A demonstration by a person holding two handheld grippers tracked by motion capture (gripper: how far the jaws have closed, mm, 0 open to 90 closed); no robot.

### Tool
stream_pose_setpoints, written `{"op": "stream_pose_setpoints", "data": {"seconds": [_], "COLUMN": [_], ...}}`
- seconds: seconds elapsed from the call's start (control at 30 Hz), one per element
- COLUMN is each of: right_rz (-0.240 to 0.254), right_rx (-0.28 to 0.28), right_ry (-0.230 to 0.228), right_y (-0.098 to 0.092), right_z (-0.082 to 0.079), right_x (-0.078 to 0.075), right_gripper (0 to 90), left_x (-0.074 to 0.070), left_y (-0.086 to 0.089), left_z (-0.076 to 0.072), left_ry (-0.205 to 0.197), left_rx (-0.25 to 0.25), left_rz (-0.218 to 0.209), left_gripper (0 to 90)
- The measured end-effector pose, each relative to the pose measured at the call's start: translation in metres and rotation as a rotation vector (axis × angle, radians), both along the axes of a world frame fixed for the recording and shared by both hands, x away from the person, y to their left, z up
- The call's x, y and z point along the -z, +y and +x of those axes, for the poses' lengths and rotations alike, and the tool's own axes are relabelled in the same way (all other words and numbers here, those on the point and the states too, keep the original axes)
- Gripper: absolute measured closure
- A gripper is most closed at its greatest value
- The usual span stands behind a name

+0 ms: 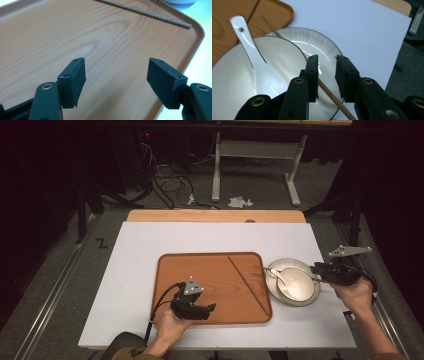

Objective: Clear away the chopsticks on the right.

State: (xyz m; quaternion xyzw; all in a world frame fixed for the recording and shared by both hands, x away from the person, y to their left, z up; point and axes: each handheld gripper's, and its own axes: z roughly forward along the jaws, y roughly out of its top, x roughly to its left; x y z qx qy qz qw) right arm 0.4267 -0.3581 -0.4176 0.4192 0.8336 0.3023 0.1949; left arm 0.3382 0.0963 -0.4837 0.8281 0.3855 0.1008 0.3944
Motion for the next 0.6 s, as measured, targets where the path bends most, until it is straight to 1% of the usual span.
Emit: {"op": "stream_pose_setpoints", "data": {"seconds": [0.03,0.07,0.1,0.13,0.23,0.27,0.3,0.37,0.4,0.43,0.47,0.5,0.6], "right_rz": [-0.005,-0.019,-0.032,-0.043,-0.056,-0.065,-0.067,-0.069,-0.069,-0.069,-0.079,-0.078,-0.100], "right_rx": [0.002,0.000,0.000,-0.008,-0.002,0.010,0.007,0.005,0.001,0.001,-0.007,-0.007,-0.022], "right_ry": [0.006,0.024,0.030,0.036,0.042,0.066,0.074,0.077,0.096,0.096,0.107,0.120,0.137], "right_y": [-0.001,-0.003,-0.003,-0.004,-0.005,-0.006,-0.007,-0.008,-0.009,-0.009,-0.009,-0.009,-0.006], "right_z": [0.001,0.004,0.005,0.006,0.007,0.008,0.009,0.008,0.009,0.009,0.009,0.009,0.010], "right_x": [0.003,0.008,0.011,0.013,0.017,0.020,0.021,0.022,0.023,0.023,0.024,0.024,0.027], "right_gripper": [73.0,73.1,73.0,72.8,71.5,71.1,71.1,71.1,70.9,70.9,70.5,70.3,69.6], "left_x": [0.000,0.000,0.000,0.001,0.001,0.001,0.001,0.001,0.001,0.001,0.002,0.001,0.001], "left_y": [0.000,0.000,0.000,0.000,-0.001,0.000,0.000,0.000,-0.001,-0.001,-0.001,-0.001,0.000], "left_z": [0.000,0.000,0.000,0.000,0.000,0.000,0.000,0.001,0.001,0.001,0.001,0.001,0.000], "left_ry": [0.000,0.002,0.002,0.003,0.006,0.006,0.005,0.006,0.010,0.010,0.011,0.007,0.004], "left_rx": [-0.001,-0.001,-0.001,0.000,0.002,0.001,0.002,0.002,0.001,0.001,0.003,0.007,0.001], "left_rz": [-0.003,0.003,0.003,0.004,0.002,0.001,0.001,0.000,0.004,0.004,0.004,0.005,-0.001], "left_gripper": [31.4,31.4,31.4,31.4,31.4,31.4,31.4,31.4,31.4,31.4,31.4,31.4,31.4]}}
